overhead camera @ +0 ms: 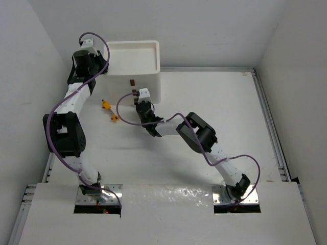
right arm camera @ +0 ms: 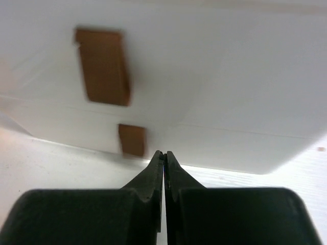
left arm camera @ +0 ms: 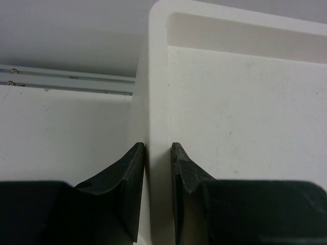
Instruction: Sort the tools into containers
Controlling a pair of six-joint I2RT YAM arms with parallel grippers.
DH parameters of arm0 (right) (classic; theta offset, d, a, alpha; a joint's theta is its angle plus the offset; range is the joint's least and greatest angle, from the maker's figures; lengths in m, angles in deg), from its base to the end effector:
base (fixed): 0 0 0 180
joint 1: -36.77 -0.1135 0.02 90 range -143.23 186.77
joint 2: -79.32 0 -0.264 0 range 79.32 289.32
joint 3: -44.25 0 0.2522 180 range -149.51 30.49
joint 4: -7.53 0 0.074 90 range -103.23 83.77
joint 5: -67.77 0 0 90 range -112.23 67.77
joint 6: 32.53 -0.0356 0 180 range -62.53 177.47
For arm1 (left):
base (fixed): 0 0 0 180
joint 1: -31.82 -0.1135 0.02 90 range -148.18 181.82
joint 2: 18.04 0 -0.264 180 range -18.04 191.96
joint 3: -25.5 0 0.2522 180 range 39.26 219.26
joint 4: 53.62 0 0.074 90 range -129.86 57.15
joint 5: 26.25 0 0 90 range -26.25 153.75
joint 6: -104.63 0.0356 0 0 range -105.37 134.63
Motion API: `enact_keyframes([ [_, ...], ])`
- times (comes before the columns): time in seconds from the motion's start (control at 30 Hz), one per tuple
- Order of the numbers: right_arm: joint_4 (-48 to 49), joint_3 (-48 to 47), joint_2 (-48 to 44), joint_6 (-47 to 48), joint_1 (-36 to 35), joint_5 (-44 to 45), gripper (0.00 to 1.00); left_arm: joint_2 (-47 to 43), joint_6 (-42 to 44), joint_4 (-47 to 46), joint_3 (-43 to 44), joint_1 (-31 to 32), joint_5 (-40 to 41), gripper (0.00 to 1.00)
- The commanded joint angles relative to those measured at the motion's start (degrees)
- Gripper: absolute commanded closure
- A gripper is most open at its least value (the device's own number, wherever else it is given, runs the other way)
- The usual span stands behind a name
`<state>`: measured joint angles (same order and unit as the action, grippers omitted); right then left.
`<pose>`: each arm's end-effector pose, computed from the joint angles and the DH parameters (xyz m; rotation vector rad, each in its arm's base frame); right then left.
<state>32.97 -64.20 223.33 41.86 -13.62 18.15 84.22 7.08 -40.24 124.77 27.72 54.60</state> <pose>0.3610 0.4000 0.1042 -0.0082 1.7109 0.2414 0.4319 0.0253 0.3276 -0.0777 1.8554 -0.1900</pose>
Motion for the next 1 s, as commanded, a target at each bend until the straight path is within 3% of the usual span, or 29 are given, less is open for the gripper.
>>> enact_keyframes([
  [0.0, 10.8, 6.6, -8.9, -1.9, 0.8, -2.7, 1.00, 1.0, -0.6, 5.0, -0.2, 0.3, -3.4, 1.00],
  [0.2, 17.0, 16.9, -14.2, -2.1, -0.7, -5.7, 1.00, 1.0, -1.4, 4.8, -0.1, 0.2, -3.5, 1.00],
  [0.33, 14.3, 14.2, -12.3, -2.7, -0.7, -4.2, 1.00, 1.0, -1.5, 4.7, 0.0, 0.3, -3.5, 1.00],
  [0.37, 13.4, 12.8, -11.5, -2.7, -0.5, -4.2, 0.91, 1.0, -1.5, 4.8, 0.1, 0.3, -3.4, 1.00],
  [0.4, 10.8, 9.6, -10.7, -2.7, -0.5, -4.3, 0.70, 1.0, -1.5, 5.0, 0.3, 0.3, -3.4, 1.00],
  [0.5, 5.4, 3.5, -7.2, -3.5, -0.5, -4.6, 0.56, 1.0, -1.7, 5.0, 0.3, 0.2, -3.5, 1.00],
  [0.6, 1.3, -0.5, -4.2, -5.9, -0.5, -2.2, 0.53, 1.2, -1.8, 4.9, 0.5, 0.2, -3.8, 1.00],
  [0.97, -12.0, -9.4, 0.1, -11.7, -0.2, 4.4, 0.54, 1.2, -1.2, 5.0, 0.5, 0.3, -3.9, 1.00],
])
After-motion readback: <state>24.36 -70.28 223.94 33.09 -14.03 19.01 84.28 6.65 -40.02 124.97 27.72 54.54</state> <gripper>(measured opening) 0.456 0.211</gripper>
